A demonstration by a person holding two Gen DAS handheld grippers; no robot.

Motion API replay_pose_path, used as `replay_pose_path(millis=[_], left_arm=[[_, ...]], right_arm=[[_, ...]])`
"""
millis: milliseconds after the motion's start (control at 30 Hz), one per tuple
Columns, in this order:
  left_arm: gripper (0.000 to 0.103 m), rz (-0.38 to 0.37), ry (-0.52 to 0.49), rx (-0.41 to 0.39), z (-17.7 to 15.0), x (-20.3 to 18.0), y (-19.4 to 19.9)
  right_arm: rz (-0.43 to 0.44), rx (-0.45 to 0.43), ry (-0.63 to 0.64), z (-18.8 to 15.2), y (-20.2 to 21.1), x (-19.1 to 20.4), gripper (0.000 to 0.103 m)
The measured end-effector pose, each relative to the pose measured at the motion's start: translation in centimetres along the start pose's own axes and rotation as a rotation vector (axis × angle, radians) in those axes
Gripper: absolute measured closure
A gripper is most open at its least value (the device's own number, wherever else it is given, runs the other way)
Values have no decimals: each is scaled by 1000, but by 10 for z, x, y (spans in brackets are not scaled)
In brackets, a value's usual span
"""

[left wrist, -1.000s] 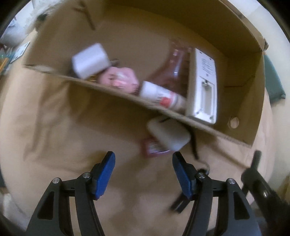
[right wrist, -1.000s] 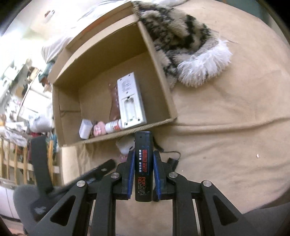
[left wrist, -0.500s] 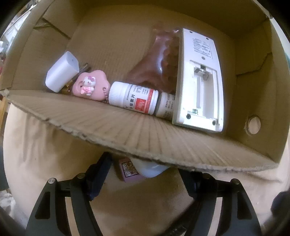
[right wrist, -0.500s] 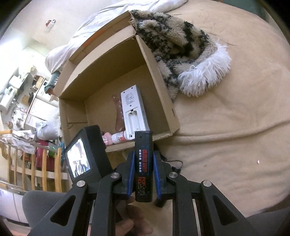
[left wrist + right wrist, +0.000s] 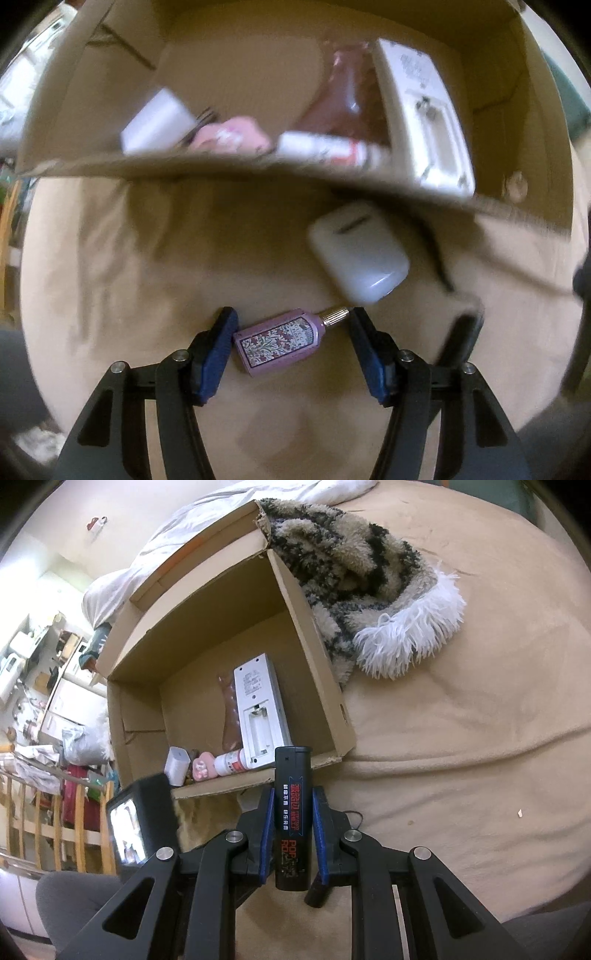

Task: Organize rigid objects
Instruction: 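Grasp the pink perfume bottle with the left gripper while the right holds the battery, then carry the pink bottle and black battery into the box and open both grippers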

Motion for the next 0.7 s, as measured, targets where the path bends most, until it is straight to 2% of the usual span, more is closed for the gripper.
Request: replay_pose_path(millis=[167,433,500,700], left_arm=[[44,38,-68,30,-17,41,1],[44,90,-21,60,-18,105,0],[44,75,-11,26,-14,122,17],[44,44,-16,-135,-8,119,70]], right_arm=[[-18,17,20,-3,-5,3,82],[-34,50,44,-10,-12,5,82],[-15,62,49,-14,-14,9,82],[-3,41,122,-17,-11,25,82]])
Point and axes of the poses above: each gripper's, at about its wrist camera, not at the fingertips, and y roughly against the way its jaws point, x to its left, z to its top, the point moved 6 cm from there along -y, roughly the way its jaws point, and after that the axes turned 9 degrees about z, right-handed, at the moved point
